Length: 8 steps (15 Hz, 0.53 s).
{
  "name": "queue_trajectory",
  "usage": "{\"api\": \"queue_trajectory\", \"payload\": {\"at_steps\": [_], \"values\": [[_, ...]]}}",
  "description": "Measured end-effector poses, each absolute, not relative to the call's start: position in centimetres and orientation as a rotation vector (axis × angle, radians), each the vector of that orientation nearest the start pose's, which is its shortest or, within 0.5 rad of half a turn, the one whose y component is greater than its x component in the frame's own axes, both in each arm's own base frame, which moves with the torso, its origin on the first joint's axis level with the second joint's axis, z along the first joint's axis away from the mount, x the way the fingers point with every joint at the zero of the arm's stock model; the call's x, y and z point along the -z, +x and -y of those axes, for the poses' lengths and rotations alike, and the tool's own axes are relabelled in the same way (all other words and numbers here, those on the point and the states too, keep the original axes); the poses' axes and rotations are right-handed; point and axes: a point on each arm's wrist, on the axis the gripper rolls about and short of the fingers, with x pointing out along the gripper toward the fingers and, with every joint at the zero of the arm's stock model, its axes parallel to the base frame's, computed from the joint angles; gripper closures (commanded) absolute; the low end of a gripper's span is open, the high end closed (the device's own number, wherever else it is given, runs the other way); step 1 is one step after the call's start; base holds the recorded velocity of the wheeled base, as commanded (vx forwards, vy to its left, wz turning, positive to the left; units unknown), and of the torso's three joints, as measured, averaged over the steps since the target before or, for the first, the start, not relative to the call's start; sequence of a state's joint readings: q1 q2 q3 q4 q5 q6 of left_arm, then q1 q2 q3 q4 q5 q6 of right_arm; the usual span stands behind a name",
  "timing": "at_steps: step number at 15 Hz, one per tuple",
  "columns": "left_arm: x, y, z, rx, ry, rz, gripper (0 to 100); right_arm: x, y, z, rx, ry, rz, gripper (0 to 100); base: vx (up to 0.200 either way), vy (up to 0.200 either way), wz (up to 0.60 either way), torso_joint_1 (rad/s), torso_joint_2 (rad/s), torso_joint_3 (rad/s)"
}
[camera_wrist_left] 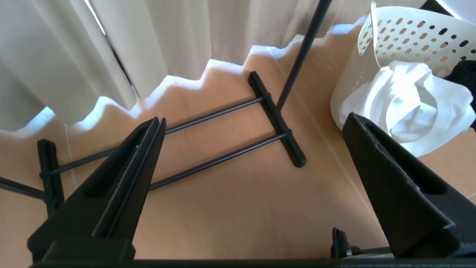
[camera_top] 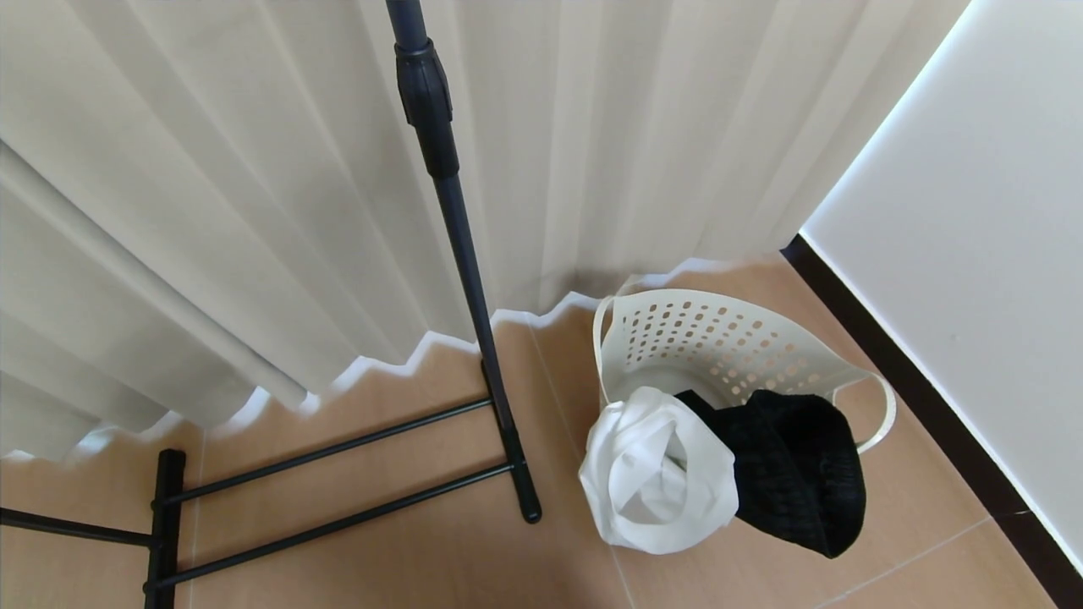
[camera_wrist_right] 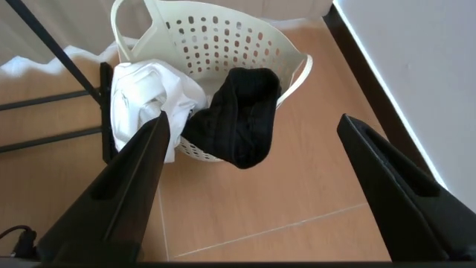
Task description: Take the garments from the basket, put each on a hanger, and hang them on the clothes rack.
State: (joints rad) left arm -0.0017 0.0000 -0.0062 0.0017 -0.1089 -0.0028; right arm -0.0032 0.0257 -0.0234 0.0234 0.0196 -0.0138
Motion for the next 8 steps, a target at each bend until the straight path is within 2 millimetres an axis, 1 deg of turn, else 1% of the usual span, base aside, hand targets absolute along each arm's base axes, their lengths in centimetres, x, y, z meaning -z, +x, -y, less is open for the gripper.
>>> {"api": "queue_trajectory", "payload": {"at_steps": [2,4,5,8], "values": [[-7.7,-2.3,0.2,0.111,-0.003,0.004,0,-9.2,-1.9,-0.1,-0.023,-0.012,-0.063,0,0.000,0.000,0.00,0.000,0.00,0.000],[-7.7,-2.3,0.2,0.111,-0.003,0.004,0,-10.7,-0.6,0.0,-0.044,-0.025,-0.151,0,0.000,0.000,0.00,0.000,0.00,0.000],[-7.7,-2.3,0.2,0.111,-0.003,0.004,0,-11.5,0.5,-0.1,-0.062,-0.050,-0.212,0,0.000,0.000,0.00,0.000,0.00,0.000],[-7.7,-2.3,0.2,0.111,-0.003,0.004,0,-13.7,5.3,-0.8,-0.168,-0.180,-0.405,0,0.000,0.000,0.00,0.000,0.00,0.000]]}}
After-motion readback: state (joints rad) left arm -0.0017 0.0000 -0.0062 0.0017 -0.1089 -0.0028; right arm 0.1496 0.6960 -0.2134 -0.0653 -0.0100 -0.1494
